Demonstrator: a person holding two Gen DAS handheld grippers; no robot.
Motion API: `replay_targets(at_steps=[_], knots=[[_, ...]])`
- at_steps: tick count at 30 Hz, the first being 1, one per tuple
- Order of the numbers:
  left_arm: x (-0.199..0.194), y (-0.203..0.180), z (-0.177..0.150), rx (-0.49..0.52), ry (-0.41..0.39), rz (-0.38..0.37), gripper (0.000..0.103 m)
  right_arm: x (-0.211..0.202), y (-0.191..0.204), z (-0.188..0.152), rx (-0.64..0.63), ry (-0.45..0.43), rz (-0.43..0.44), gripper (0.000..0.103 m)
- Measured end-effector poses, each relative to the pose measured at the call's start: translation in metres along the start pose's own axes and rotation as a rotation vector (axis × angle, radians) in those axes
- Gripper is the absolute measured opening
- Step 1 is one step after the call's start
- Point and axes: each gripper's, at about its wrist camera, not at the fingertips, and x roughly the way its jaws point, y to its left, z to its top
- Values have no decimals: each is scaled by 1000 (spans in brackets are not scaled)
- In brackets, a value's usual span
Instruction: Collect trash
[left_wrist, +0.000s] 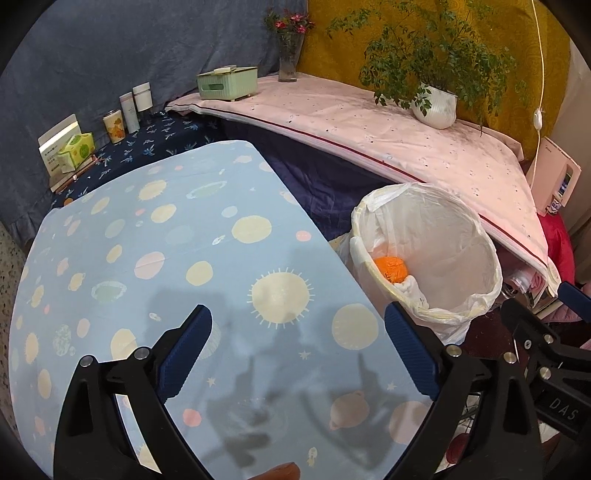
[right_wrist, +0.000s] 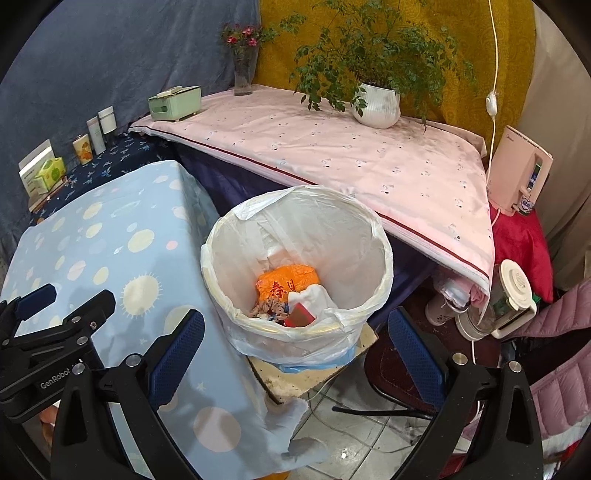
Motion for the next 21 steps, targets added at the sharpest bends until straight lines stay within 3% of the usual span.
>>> replay_targets(at_steps=[21], knots=[[-12,-8,5,0,-25,8,90,-4,-8,-1,5,-10,-11,96]])
